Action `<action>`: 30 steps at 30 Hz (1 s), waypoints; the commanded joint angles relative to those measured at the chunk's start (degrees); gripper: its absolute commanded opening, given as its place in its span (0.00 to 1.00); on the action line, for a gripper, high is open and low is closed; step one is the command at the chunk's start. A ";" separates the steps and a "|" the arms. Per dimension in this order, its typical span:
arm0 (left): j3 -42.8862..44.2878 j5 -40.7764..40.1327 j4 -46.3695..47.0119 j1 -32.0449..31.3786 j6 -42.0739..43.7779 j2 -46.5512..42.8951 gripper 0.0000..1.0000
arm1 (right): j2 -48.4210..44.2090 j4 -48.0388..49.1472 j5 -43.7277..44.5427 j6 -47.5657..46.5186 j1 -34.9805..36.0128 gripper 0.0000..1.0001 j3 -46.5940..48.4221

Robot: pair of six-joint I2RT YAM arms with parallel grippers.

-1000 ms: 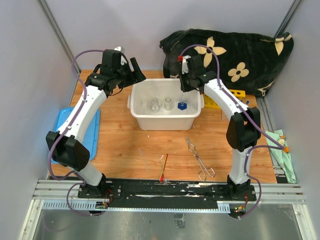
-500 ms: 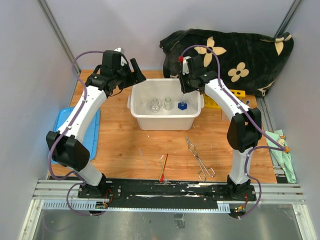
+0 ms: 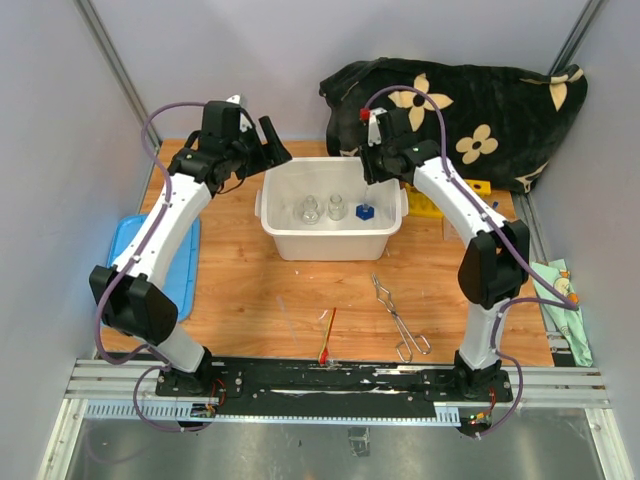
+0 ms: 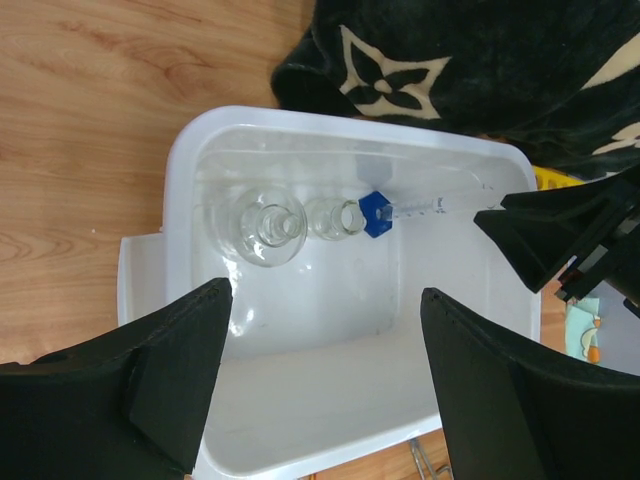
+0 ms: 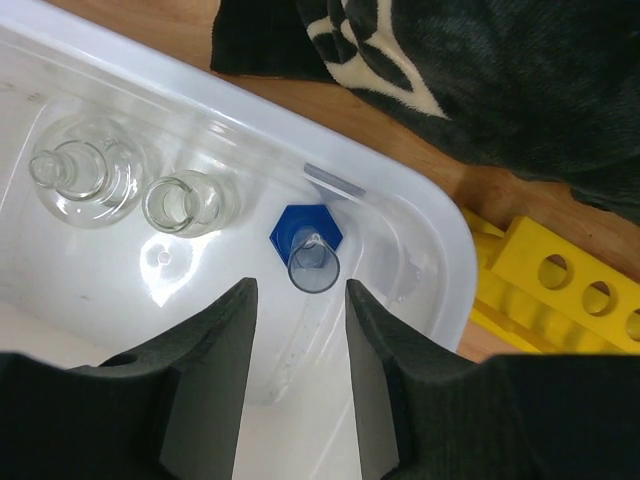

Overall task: Organize the chemistry lab equipment
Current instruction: Place the chemistry item in the storage box, then pick up the chemistry item at the center of the board.

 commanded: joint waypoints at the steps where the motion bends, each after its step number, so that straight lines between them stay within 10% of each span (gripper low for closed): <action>1: -1.33 0.56 2.04 0.47 -0.32 -2.98 0.81 | -4.51 -1.66 1.77 -0.93 -0.47 0.42 0.50; 19: -11.77 5.15 -3.37 0.43 -0.11 -13.49 0.81 | -23.77 -15.42 8.27 -4.14 3.47 0.42 1.42; 30: -17.33 1.01 -2.79 0.34 -3.80 -20.53 0.80 | -40.05 -25.92 10.25 6.84 24.56 0.41 -17.99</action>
